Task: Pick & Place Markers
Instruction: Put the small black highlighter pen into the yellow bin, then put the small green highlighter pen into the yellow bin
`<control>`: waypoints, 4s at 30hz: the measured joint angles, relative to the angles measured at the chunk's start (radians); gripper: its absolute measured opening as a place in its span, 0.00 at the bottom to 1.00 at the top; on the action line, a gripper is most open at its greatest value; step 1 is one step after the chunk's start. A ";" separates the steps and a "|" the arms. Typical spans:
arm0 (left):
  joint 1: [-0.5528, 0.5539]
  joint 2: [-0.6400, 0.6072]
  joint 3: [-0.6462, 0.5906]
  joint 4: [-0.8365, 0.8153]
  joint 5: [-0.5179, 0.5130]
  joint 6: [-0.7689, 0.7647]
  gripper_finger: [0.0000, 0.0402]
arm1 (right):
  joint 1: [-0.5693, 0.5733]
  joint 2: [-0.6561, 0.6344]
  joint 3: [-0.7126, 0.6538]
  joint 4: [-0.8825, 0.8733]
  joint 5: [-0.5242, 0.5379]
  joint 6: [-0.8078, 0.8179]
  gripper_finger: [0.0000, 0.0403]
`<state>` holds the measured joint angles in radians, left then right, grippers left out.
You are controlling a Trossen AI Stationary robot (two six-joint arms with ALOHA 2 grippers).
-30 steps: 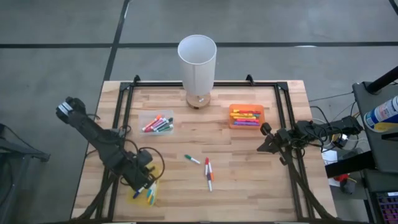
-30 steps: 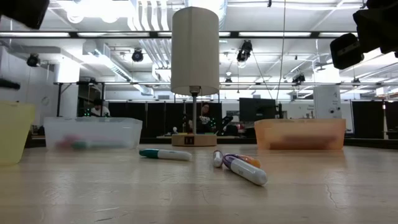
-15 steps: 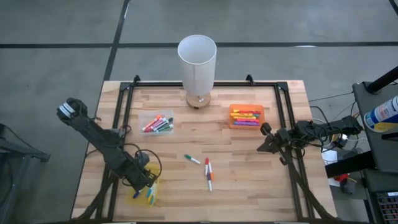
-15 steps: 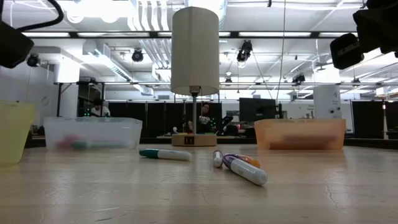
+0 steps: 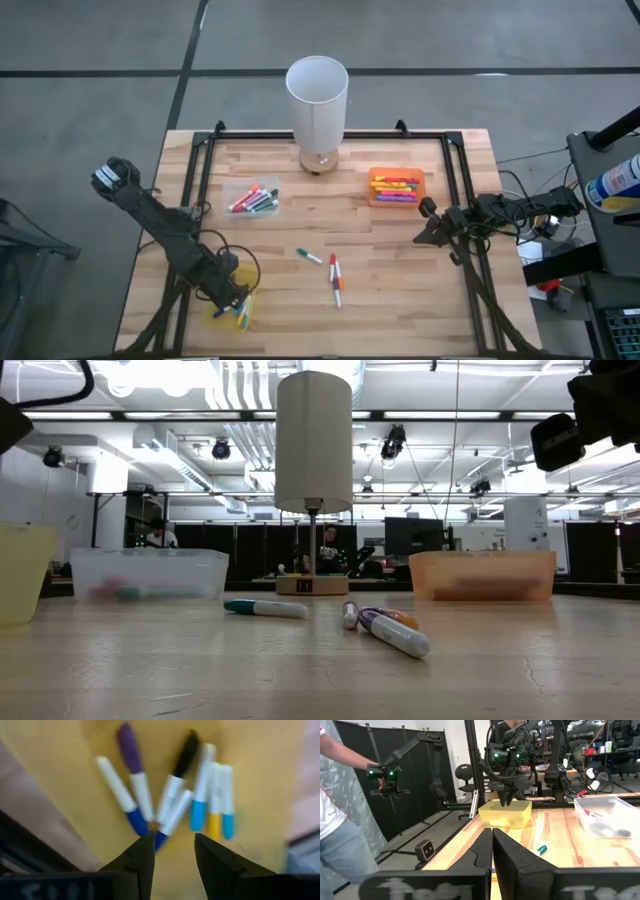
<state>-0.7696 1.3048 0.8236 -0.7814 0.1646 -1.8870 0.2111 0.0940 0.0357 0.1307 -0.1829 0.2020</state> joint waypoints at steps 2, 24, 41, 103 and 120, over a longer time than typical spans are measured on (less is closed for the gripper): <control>0.000 -0.001 0.022 0.007 -0.004 0.001 0.34 | 0.000 0.000 0.000 0.000 0.000 0.000 0.02; 0.206 -0.003 0.348 0.078 -0.520 0.617 0.34 | 0.000 0.000 0.000 0.000 0.000 0.000 0.02; 0.663 0.017 0.339 0.378 -0.193 1.555 0.34 | 0.000 0.000 0.000 0.000 0.000 0.000 0.02; 0.606 0.533 0.340 0.254 -0.147 1.756 0.06 | 0.000 0.000 0.000 0.000 0.000 0.000 0.02; 0.544 0.118 0.347 -0.115 -0.138 1.235 0.06 | 0.000 0.000 0.000 -0.001 0.000 0.000 0.02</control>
<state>-0.2258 1.4232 1.1709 -0.8969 0.0265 -0.6523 0.2111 0.0944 0.0354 0.1299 -0.1829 0.2019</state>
